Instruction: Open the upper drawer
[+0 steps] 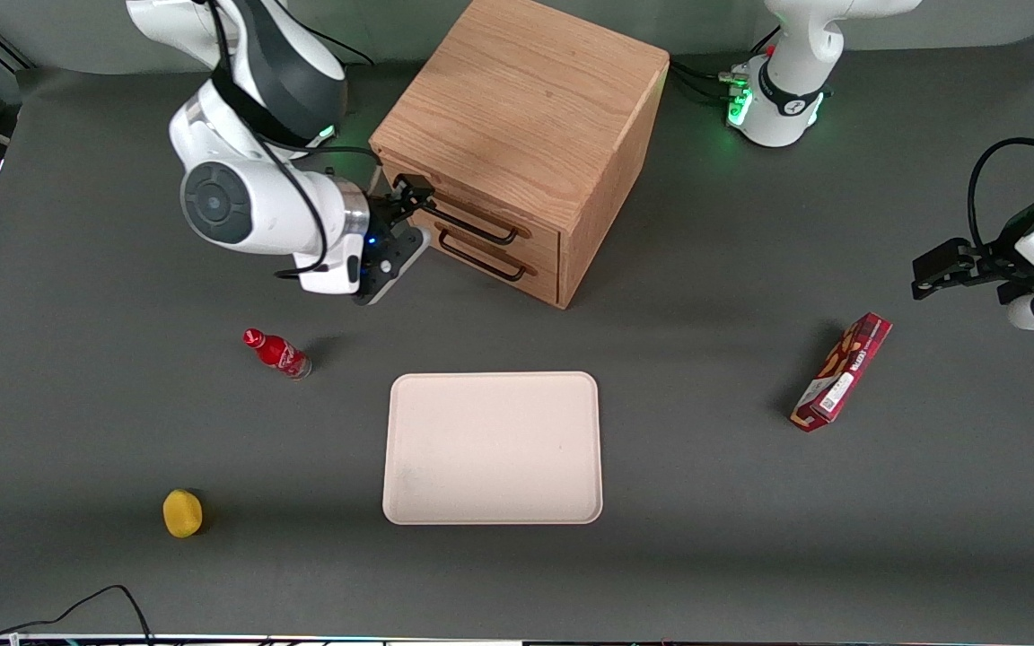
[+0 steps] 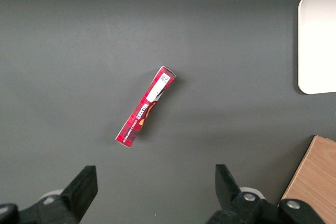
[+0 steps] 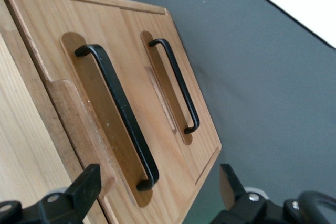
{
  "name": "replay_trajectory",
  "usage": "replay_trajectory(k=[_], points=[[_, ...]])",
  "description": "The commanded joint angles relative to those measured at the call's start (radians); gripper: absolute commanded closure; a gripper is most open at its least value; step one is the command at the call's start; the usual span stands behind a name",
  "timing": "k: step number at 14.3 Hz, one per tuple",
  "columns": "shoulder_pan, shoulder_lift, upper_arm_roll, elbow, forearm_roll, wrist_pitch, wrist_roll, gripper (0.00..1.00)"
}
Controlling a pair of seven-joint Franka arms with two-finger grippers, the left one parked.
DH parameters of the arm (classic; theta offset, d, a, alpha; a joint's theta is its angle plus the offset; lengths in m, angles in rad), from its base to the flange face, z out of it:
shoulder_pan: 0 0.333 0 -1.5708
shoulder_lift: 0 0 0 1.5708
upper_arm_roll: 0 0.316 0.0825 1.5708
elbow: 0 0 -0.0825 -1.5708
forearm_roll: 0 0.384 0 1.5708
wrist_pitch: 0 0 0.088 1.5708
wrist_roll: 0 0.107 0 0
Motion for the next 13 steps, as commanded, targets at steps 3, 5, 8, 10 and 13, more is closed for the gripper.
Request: replay_trajectory(k=[3, 5, 8, 10, 13], points=[[0.007, -0.027, 0.035, -0.064, 0.011, 0.063, -0.011, 0.00], [0.014, -0.019, 0.040, -0.065, -0.003, 0.100, -0.023, 0.00], [0.056, -0.010, 0.041, -0.067, -0.055, 0.141, -0.036, 0.00], [0.057, -0.001, 0.041, -0.067, -0.060, 0.143, -0.037, 0.00], [0.057, 0.002, 0.046, -0.082, -0.063, 0.144, -0.071, 0.00]])
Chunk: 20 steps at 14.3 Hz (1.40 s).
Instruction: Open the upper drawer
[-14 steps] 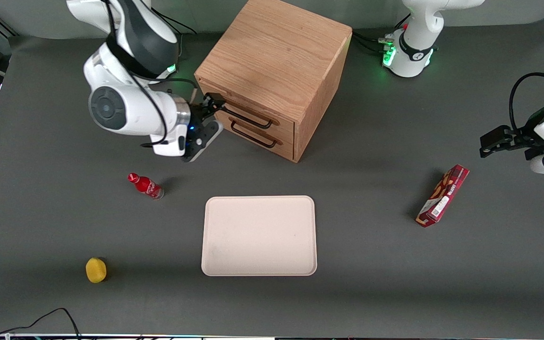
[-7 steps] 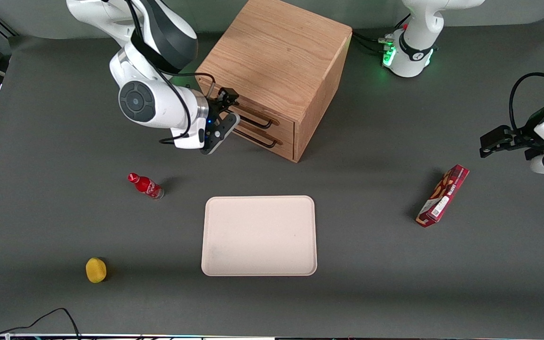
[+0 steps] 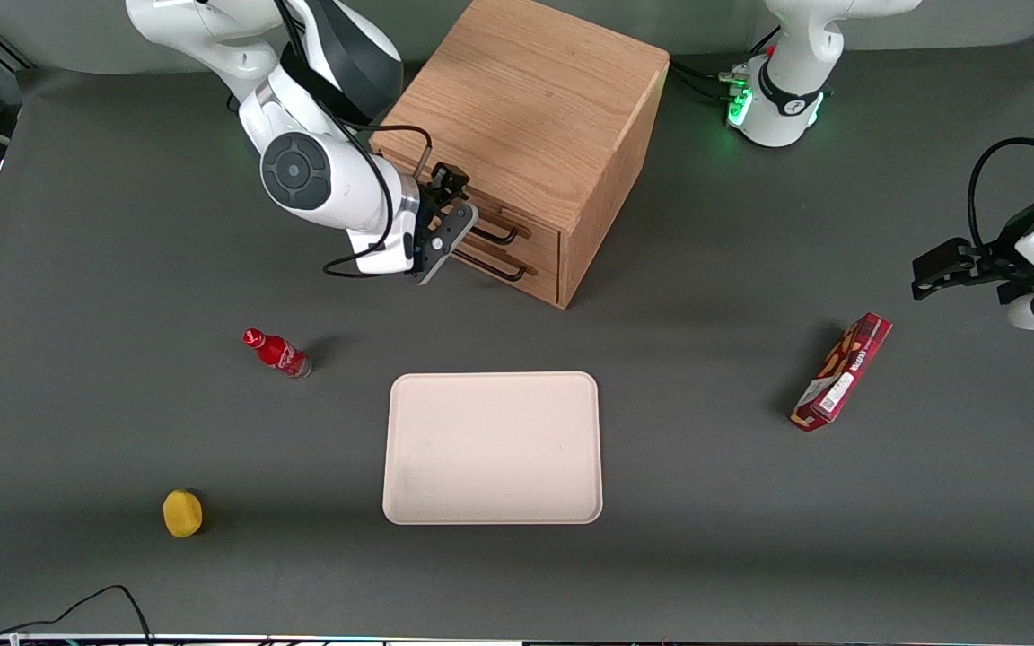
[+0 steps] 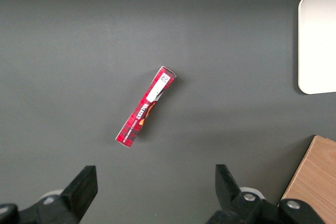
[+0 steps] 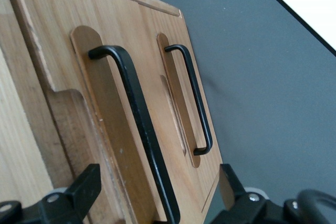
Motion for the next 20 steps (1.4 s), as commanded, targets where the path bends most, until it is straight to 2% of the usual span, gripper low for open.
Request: replay_trajectory(k=[1, 20], points=[[0.004, 0.002, -0.001, -0.020, -0.012, 0.023, -0.035, 0.00], [0.028, 0.054, -0.001, -0.007, -0.043, 0.089, -0.022, 0.00]])
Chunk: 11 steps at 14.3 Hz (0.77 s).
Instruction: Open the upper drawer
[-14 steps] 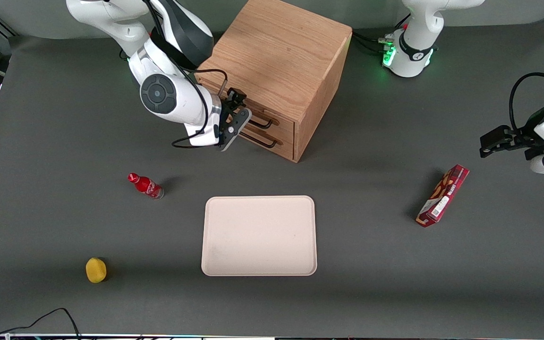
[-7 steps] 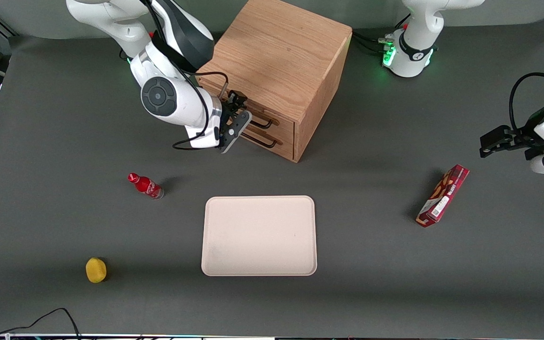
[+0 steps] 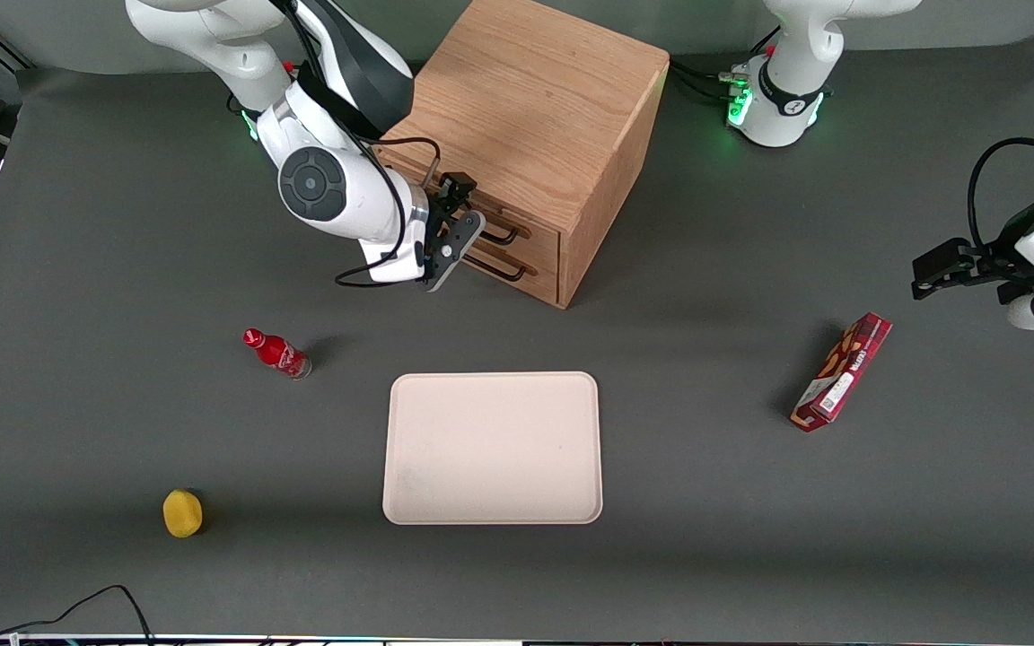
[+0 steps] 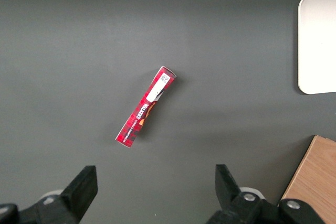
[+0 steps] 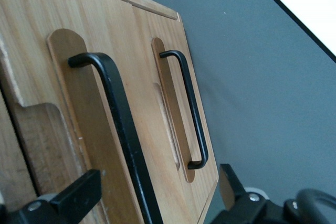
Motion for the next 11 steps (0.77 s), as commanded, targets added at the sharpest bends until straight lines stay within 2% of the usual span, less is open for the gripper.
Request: replay_trajectory(k=[1, 11], points=[[0.014, 0.024, -0.001, 0.018, -0.027, 0.023, -0.002, 0.00], [0.046, 0.040, -0.002, 0.039, -0.027, 0.013, 0.013, 0.00]])
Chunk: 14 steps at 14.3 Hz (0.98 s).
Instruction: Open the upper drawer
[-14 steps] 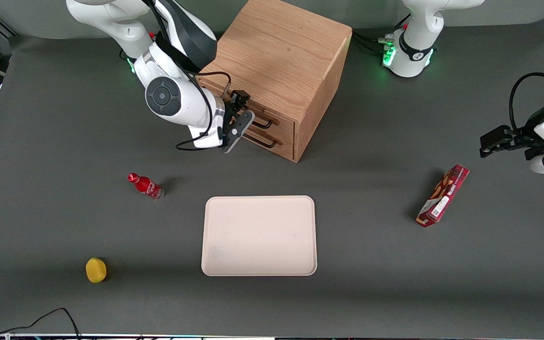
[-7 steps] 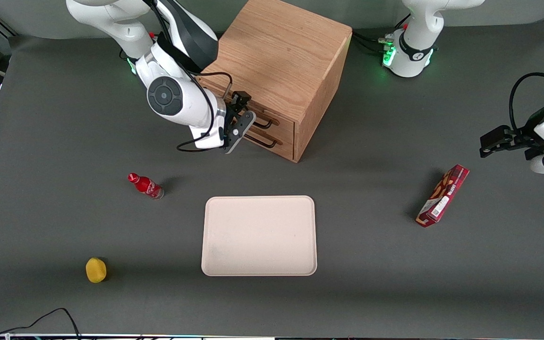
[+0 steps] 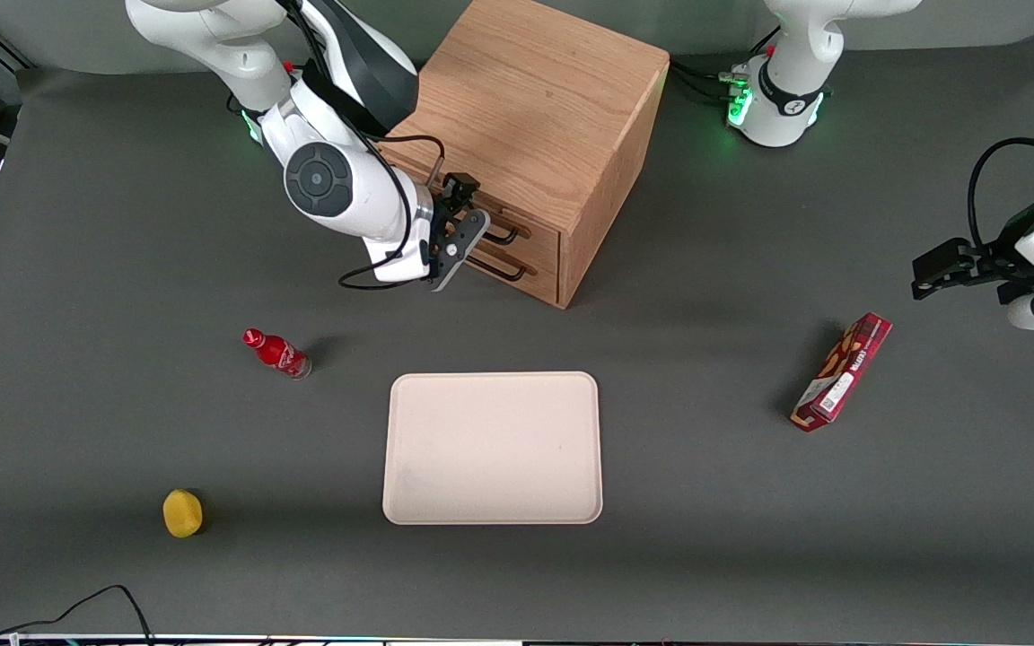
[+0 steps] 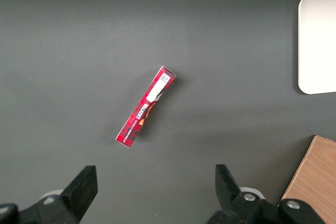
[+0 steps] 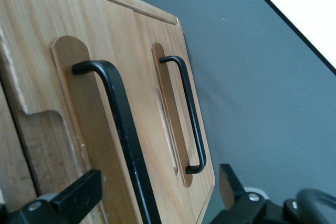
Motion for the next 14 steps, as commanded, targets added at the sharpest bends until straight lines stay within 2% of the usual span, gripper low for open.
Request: replay_trajectory(k=[1, 10, 14], points=[[0.034, 0.030, 0.000, 0.025, -0.008, 0.004, 0.014, 0.00], [0.013, 0.052, -0.017, 0.094, -0.010, -0.038, -0.002, 0.00], [0.017, 0.072, -0.017, 0.096, -0.031, -0.038, -0.002, 0.00]])
